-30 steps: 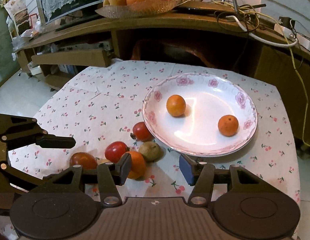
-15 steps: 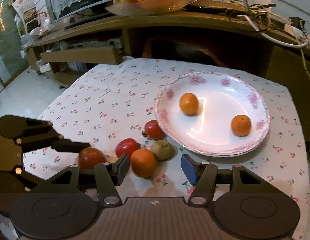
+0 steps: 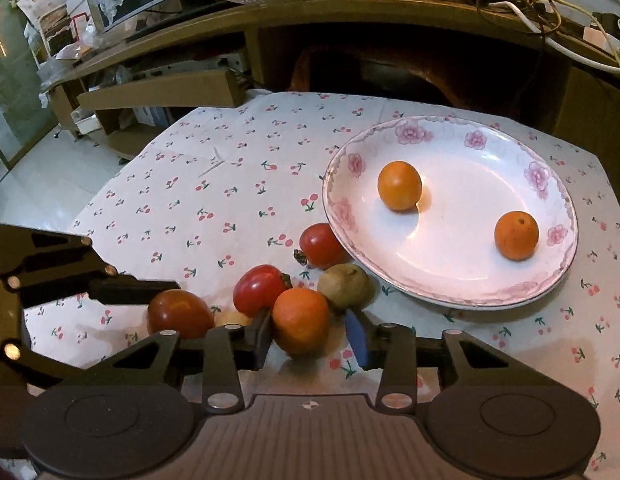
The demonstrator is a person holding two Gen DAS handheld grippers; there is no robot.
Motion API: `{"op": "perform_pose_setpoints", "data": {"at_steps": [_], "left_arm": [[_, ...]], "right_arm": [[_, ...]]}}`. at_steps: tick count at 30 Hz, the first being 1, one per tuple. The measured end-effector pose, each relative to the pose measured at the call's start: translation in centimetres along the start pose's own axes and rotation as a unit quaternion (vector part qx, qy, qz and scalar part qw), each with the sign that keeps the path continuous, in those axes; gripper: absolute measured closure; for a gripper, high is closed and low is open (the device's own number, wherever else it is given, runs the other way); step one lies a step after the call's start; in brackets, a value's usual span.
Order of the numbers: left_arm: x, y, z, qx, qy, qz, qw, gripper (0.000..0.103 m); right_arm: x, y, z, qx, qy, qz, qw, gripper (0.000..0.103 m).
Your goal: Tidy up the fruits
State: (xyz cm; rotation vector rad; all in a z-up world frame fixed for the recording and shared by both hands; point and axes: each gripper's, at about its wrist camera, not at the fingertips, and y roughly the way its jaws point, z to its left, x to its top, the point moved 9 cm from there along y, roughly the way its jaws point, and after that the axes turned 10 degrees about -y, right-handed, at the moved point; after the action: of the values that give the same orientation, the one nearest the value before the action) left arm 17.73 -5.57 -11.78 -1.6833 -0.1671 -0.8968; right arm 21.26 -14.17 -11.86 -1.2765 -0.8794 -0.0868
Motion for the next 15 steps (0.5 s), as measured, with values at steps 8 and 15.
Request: {"op": "perform_pose_setpoints", "data": {"at_steps": [8, 15], "left_arm": [[0.2, -0.5, 0.0, -0.008, -0.007, 0.0, 0.9999, 0.057], [-1.0, -1.3, -0.5, -0.008, 0.006, 0.005, 0.9999, 0.057]], "right_arm": [[-0.2, -0.8, 0.3, 0.002, -0.008, 0.013, 1.0, 0.074], [-2.6, -2.7, 0.0, -0.012, -0.019, 0.033, 0.999, 0.074]]}}
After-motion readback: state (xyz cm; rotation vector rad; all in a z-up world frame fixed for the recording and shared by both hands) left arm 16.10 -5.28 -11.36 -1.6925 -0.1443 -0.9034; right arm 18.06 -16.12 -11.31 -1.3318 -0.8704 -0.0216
